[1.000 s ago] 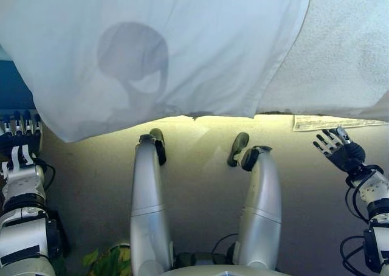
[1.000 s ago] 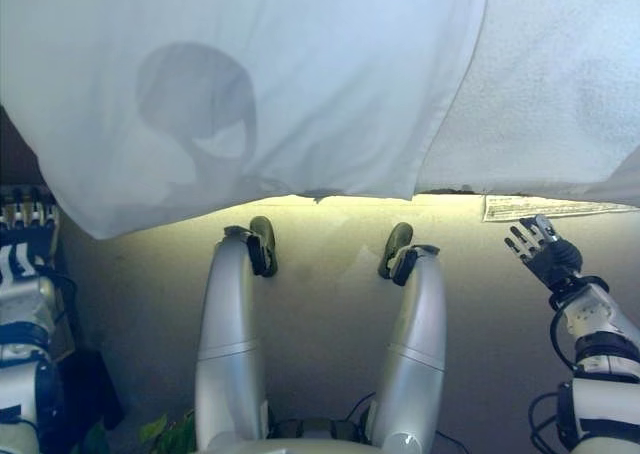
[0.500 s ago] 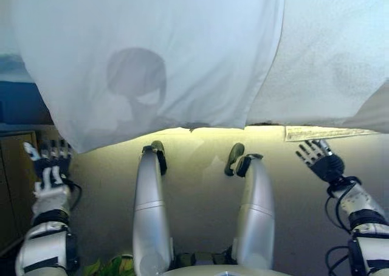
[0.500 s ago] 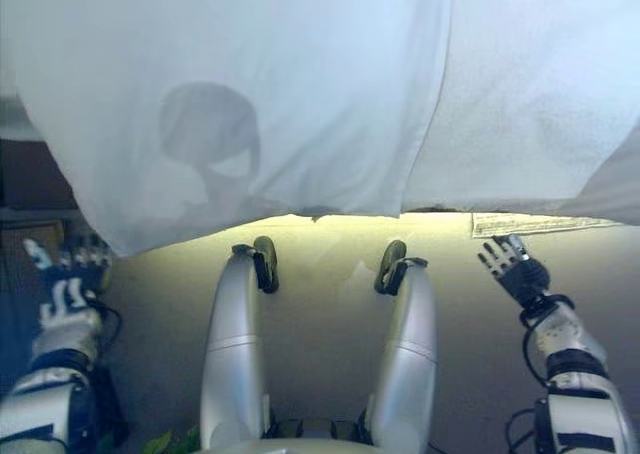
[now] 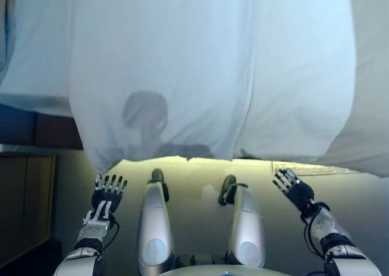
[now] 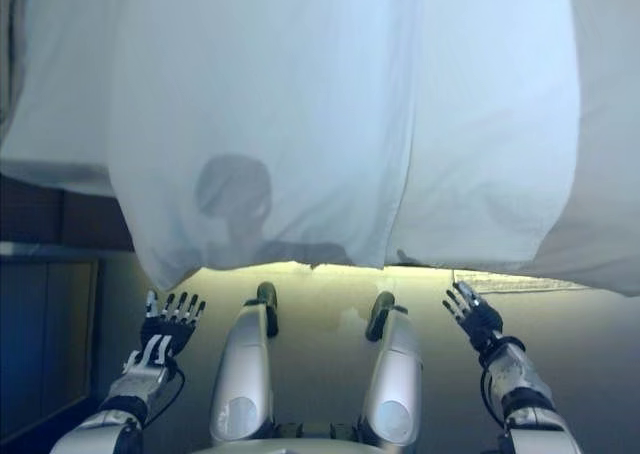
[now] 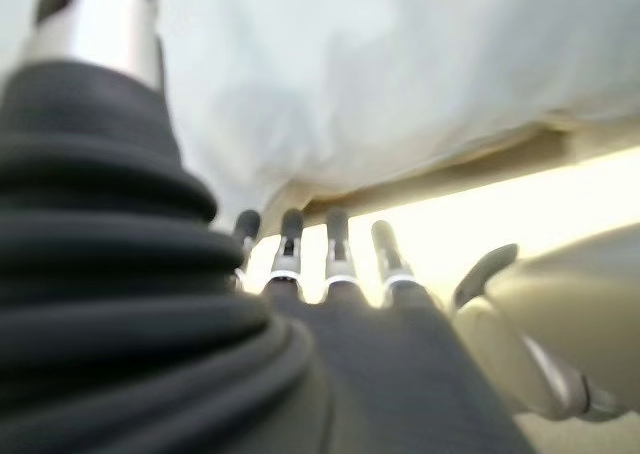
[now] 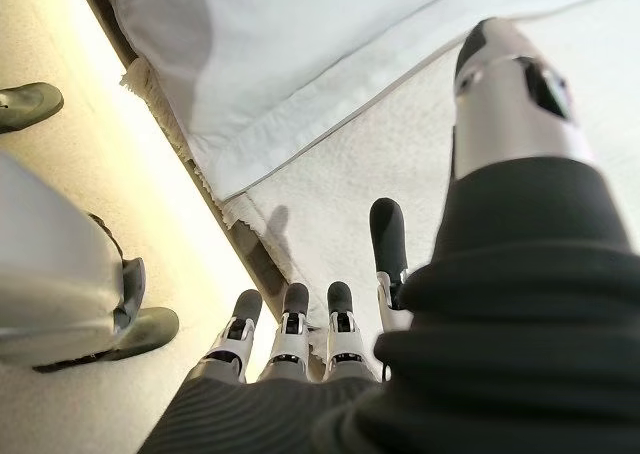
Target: Make the bed neatly
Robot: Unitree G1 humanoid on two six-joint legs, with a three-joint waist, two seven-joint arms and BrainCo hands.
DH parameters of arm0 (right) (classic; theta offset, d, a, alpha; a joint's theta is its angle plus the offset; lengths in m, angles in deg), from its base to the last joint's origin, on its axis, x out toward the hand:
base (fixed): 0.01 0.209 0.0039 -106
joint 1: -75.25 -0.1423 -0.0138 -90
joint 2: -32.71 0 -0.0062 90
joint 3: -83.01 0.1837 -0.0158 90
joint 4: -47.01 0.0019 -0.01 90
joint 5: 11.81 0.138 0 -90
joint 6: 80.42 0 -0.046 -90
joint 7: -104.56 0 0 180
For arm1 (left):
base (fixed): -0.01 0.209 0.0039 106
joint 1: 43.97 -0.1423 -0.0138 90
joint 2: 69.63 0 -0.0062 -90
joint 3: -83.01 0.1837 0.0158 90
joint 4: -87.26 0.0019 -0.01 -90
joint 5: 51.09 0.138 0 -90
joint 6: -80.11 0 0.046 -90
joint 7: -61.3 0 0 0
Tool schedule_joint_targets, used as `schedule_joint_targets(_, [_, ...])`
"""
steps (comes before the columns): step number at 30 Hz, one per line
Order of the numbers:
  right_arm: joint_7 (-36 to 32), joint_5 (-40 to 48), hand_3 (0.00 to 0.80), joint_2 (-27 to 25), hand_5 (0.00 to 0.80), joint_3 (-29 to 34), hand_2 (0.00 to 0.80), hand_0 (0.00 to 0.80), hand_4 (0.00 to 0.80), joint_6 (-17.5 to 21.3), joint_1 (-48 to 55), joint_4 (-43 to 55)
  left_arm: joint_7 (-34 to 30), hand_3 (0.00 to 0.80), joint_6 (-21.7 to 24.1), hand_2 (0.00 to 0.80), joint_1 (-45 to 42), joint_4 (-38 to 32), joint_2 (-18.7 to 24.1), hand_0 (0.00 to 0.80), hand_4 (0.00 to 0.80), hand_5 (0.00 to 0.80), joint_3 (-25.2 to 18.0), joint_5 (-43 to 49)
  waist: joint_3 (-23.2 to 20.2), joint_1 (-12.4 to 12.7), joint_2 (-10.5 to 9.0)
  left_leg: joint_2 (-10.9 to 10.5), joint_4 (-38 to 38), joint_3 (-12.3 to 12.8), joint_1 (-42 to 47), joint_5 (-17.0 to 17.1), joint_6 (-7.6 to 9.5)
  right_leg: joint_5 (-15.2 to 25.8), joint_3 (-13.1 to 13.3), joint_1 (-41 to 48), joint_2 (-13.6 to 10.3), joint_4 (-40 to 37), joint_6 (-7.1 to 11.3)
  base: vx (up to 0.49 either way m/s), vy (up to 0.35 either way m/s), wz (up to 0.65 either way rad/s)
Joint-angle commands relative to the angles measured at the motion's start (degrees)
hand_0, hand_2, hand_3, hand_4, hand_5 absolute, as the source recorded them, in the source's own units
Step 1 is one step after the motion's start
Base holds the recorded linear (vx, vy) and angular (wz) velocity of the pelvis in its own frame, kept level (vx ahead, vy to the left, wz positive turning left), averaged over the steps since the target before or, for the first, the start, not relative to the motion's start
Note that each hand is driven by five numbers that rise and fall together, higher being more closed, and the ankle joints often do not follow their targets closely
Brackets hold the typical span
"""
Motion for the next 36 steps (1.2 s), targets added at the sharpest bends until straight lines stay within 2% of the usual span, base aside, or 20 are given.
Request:
schedule_joint_targets(1, [0.2, -2.2, 0.000, 1.7, 0.000, -1.4, 0.000, 0.000, 0.000, 1.0, 3.1, -0.9, 2.2, 0.000, 3.5, 0.000, -1.9, 3.8, 3.1, 0.000, 0.000, 0.000, 2.7, 14.2, -4.2, -1.6, 0.61, -0.5, -5.5, 1.6, 6.1, 4.1, 0.13, 13.2, 2.3, 8.6, -4.3, -14.8, 4.08, 0.089, -0.091, -0.11])
schedule_joint_targets(2, [0.3, -2.2, 0.000, 2.0, 0.000, -1.5, 0.000, 0.000, 0.000, 0.9, 3.3, -1.2, 3.3, 0.000, 4.8, 0.000, -2.0, 4.5, 3.5, 0.000, 0.000, 0.000, 3.3, 18.2, -4.7, -1.8, 0.74, -0.5, -6.7, 1.9, 7.5, 4.5, 0.18, 13.3, 2.1, 9.9, -4.3, -15.8, 4.04, 0.128, -0.085, -0.10])
schedule_joint_targets(3, [1.0, -2.7, 0.000, 2.7, 0.000, -1.9, 0.000, 0.000, 0.000, 0.4, 3.5, -1.7, 7.4, 0.000, 8.3, 0.000, -2.2, 5.9, 4.0, 0.000, 0.000, 0.000, 5.0, 27.5, -6.0, -2.2, 1.15, -0.7, -8.7, 2.5, 9.8, 5.2, 0.25, 13.4, 1.9, 12.0, -4.1, -17.3, 4.11, 0.160, -0.063, -0.10])
schedule_joint_targets(4, [2.0, -2.9, 0.000, 3.1, 0.000, -2.8, 0.000, 0.000, 0.000, 0.1, 4.0, -2.1, 8.7, 0.000, 9.5, 0.000, -2.3, 6.6, 4.4, 0.000, 0.000, 0.000, 6.5, 32.7, -7.2, -2.6, 1.54, -1.0, -10.7, 3.0, 12.1, 5.9, 0.52, 13.5, 1.7, 14.2, -3.6, -18.8, 4.06, 0.183, -0.058, -0.14])
schedule_joint_targets(7, [2.1, -5.7, 0.000, 3.3, 0.000, -3.3, 0.000, 0.000, 0.000, -1.1, 5.1, -3.8, 10.8, 0.000, 9.6, 0.000, -3.8, 7.2, 4.1, 0.000, 0.000, 0.000, 7.6, 38.0, -10.2, -3.3, 2.83, -1.6, -16.7, 4.6, 18.1, 7.7, 0.85, 14.0, 0.7, 20.0, -2.5, -23.9, 3.94, 0.174, -0.031, -0.20])
schedule_joint_targets(10, [2.7, -6.7, 0.000, 4.3, 0.000, -4.1, 0.000, 0.000, 0.000, -0.5, 6.1, -5.8, 11.4, 0.000, 9.9, 0.000, -5.4, 7.8, 2.8, 0.000, 0.000, 0.000, 9.7, 45.6, -12.5, -3.7, 3.58, -2.3, -22.1, 5.6, 22.8, 9.6, 1.17, 15.2, 0.3, 24.2, -1.4, -28.1, 3.85, 0.157, -0.058, -0.18])
schedule_joint_targets(12, [3.8, -7.1, 0.000, 4.9, 0.000, -4.0, 0.000, 0.000, 0.000, -0.3, 6.4, -7.8, 12.3, 0.000, 9.8, 0.000, -5.7, 8.3, 2.0, 0.000, 0.000, 0.000, 10.4, 43.7, -14.4, -4.1, 4.00, -2.4, -25.3, 6.4, 25.6, 10.7, 1.26, 16.0, 0.1, 26.3, -0.7, -30.4, 3.76, 0.154, -0.042, -0.09])
schedule_joint_targets(15, [5.4, -8.4, 0.000, 5.2, 0.000, -2.4, 0.000, 0.000, 0.000, 0.6, 6.5, -11.9, 11.3, 0.000, 9.8, 0.000, -5.2, 8.4, 0.7, 0.000, 0.000, 0.000, 8.4, 37.6, -16.4, -3.8, 4.16, -2.3, -28.3, 6.8, 28.4, 11.3, 1.30, 16.6, -1.1, 28.8, -0.4, -32.7, 3.49, 0.117, -0.068, -0.11])
schedule_joint_targets(20, [11.0, -2.5, 0.000, 7.3, 0.000, 1.6, 0.000, 0.000, 0.000, 1.8, 6.4, -17.2, 11.0, 0.000, 10.6, 0.000, -4.6, 9.8, -3.9, 0.000, 0.000, 0.000, 8.4, 36.5, -19.0, -3.2, 4.09, -1.9, -34.0, 7.5, 32.2, 13.0, 1.07, 18.3, -3.0, 32.3, 0.7, -37.3, 3.70, 0.054, -0.119, -0.06])
schedule_joint_targets(25, [17.0, -2.0, 0.000, 9.0, 0.000, 4.0, 0.000, 0.000, 0.000, 0.8, 5.8, -22.3, 11.6, 0.000, 8.9, 0.000, -3.2, 12.1, -8.2, 0.000, 0.000, 0.000, 10.3, 36.3, -21.1, -3.2, 4.15, -1.8, -35.8, 6.6, 33.6, 13.0, 0.88, 18.7, -3.5, 34.8, 2.1, -40.3, 3.53, 0.060, -0.102, 0.00])
schedule_joint_targets(28, [16.2, -3.4, 0.000, 10.4, 0.000, 3.0, 0.000, 0.000, 0.000, 1.0, 5.4, -22.8, 12.1, 0.000, 7.9, 0.000, -3.3, 13.2, -10.1, 0.000, 0.000, 0.000, 11.2, 37.3, -22.0, -2.8, 4.01, -1.4, -35.8, 6.3, 34.5, 12.8, 0.90, 18.3, -3.3, 36.0, 2.6, -40.4, 3.05, 0.117, -0.098, 0.01])
schedule_joint_targets(31, [15.2, -2.0, 0.000, 12.3, 0.000, 0.5, 0.000, 0.000, 0.000, 2.3, 5.4, -20.9, 8.9, 0.000, 7.7, 0.000, -3.5, 13.4, -11.2, 0.000, 0.000, 0.000, 12.6, 39.0, -22.5, -2.6, 3.65, -1.2, -35.8, 5.8, 34.9, 12.7, 0.96, 18.0, -3.2, 36.8, 2.9, -40.6, 2.83, 0.101, -0.104, 0.02])
schedule_joint_targets(36, [13.7, -3.6, 0.000, 13.4, 0.000, -1.4, 0.000, 0.000, 0.000, 2.9, 5.8, -19.4, 7.8, 0.000, 8.0, 0.000, -4.5, 13.1, -11.3, 0.000, 0.000, 0.000, 14.0, 37.2, -22.6, -2.4, 3.53, -0.6, -35.8, 5.6, 35.2, 12.5, 1.01, 17.7, -3.3, 37.2, 3.1, -40.6, 2.79, 0.033, -0.064, 0.01])
